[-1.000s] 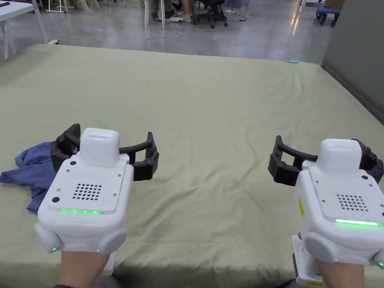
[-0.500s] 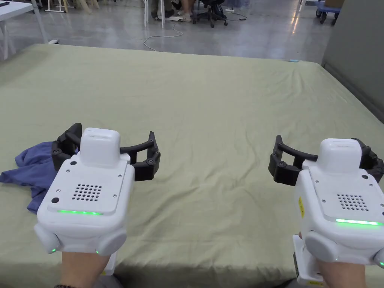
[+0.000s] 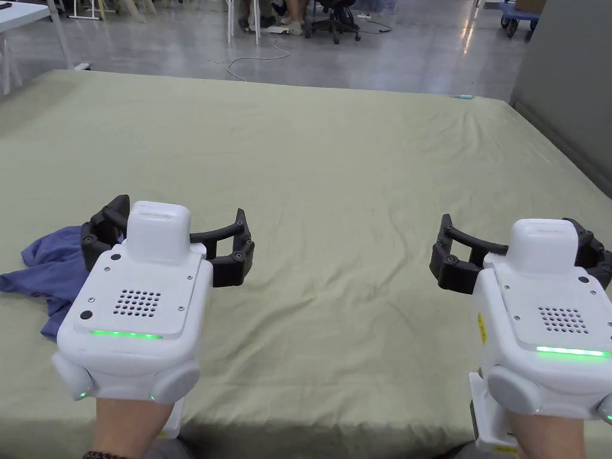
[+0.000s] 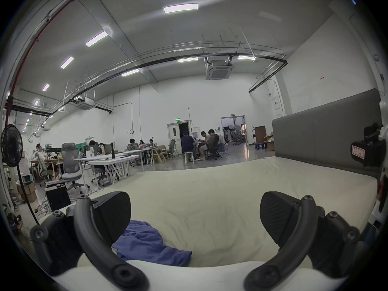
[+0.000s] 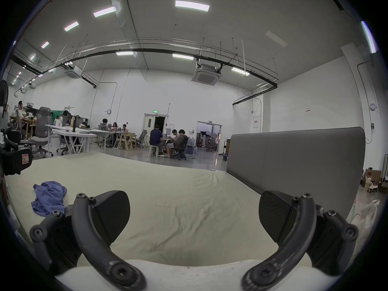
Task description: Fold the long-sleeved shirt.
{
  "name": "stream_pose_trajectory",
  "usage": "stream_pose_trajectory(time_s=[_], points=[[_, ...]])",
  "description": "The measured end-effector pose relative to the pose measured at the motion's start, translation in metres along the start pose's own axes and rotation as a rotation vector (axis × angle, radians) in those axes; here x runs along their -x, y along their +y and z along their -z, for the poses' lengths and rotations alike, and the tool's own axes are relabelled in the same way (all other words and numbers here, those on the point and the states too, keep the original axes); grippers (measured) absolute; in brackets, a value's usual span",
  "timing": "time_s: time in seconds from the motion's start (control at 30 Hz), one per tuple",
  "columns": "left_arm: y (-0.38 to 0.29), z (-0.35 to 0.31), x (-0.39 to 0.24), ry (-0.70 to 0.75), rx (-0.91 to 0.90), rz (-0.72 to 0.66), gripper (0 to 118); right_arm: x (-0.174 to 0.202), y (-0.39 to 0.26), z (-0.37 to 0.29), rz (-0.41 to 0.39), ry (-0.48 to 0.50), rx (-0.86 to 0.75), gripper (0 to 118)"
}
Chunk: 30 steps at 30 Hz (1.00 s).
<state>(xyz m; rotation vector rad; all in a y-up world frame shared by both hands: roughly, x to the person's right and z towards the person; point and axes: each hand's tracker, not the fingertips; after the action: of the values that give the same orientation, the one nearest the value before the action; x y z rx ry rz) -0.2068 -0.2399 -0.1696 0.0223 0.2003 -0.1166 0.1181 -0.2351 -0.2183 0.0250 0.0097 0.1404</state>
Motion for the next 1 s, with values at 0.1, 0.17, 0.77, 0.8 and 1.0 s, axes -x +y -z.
stream_pose_trajectory(time_s=[0.1,0.17,0.77,0.8,1.0], points=[[-0.001,0.001,0.000,0.006,-0.001,-0.007,118,-0.001,0.001,0.000,0.009,-0.003,0.001,118],[-0.001,0.002,0.001,0.003,0.004,-0.010,118,-0.001,0.001,0.000,0.003,-0.003,0.001,118],[-0.002,0.003,-0.001,0.025,-0.008,-0.018,118,-0.005,-0.002,-0.001,-0.003,-0.018,0.001,118],[-0.003,0.002,0.000,0.021,-0.011,-0.022,118,-0.005,-0.002,-0.001,-0.004,-0.021,0.006,118],[0.006,-0.009,-0.004,0.054,0.032,-0.034,34,-0.006,0.000,-0.003,0.025,0.009,0.031,62]])
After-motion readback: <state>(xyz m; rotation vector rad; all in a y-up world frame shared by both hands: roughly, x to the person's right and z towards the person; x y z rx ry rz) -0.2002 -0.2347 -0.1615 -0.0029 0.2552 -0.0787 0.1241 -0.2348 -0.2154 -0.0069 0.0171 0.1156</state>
